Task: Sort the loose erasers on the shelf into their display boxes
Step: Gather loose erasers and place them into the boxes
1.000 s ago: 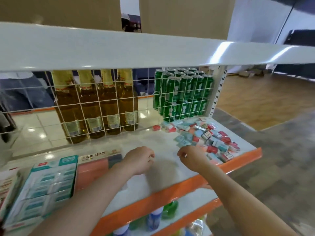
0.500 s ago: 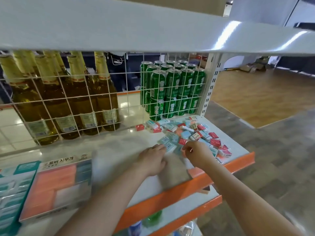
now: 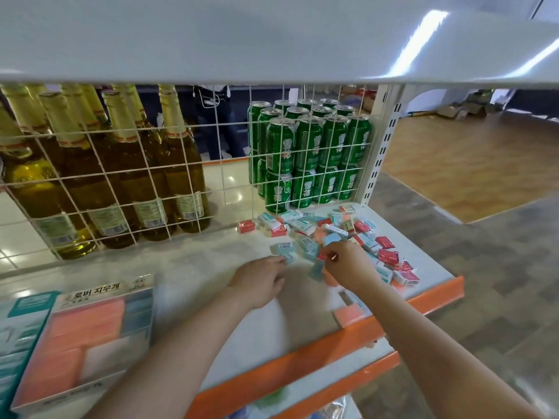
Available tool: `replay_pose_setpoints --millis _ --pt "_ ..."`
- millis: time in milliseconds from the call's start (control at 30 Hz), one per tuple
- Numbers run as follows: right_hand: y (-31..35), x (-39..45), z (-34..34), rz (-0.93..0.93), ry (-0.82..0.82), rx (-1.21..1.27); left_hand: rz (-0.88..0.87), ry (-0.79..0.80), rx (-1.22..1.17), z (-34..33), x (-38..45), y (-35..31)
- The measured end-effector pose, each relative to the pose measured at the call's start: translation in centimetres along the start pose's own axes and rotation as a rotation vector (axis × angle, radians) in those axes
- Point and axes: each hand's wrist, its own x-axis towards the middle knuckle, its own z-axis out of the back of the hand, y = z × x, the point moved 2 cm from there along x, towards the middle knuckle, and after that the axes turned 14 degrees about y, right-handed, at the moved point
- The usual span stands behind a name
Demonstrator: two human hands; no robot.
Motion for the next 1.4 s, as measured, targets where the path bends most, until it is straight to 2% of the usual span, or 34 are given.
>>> replay_pose_setpoints --millis 333,533,767,1000,1233,1300,1400 --pt "4.2 1.6 -1.8 0.180 0.152 -0.060 0.213 -0.135 -0.045 0.5 -3.2 4.0" --pt "6.1 2.7 -3.8 0.153 0.252 -0.179 0.278 -0.193 -0.143 0.6 -4.9 5.6" --pt "6.0 2.9 -4.3 0.147 0.195 -0.189 0.363 -0.260 -0.273 -0.1 -5.8 6.9" --pt "5.9 2.1 -3.8 0.118 0.168 -0.249 0.373 -0.231 -0.193 0.1 -6.7 6.5" --pt "5.8 -0.3 -3.7 0.108 0.140 -0.166 0.389 -0.231 -0.186 0.3 -7.1 6.2" --pt "5.7 -0.9 -3.6 0.098 0.130 -0.109 0.383 -0.254 -0.300 0.2 -7.1 6.2" --pt "5.4 -1.4 -3.6 0.089 0.103 0.039 0.367 -0.346 -0.601 0.4 -7.1 6.1"
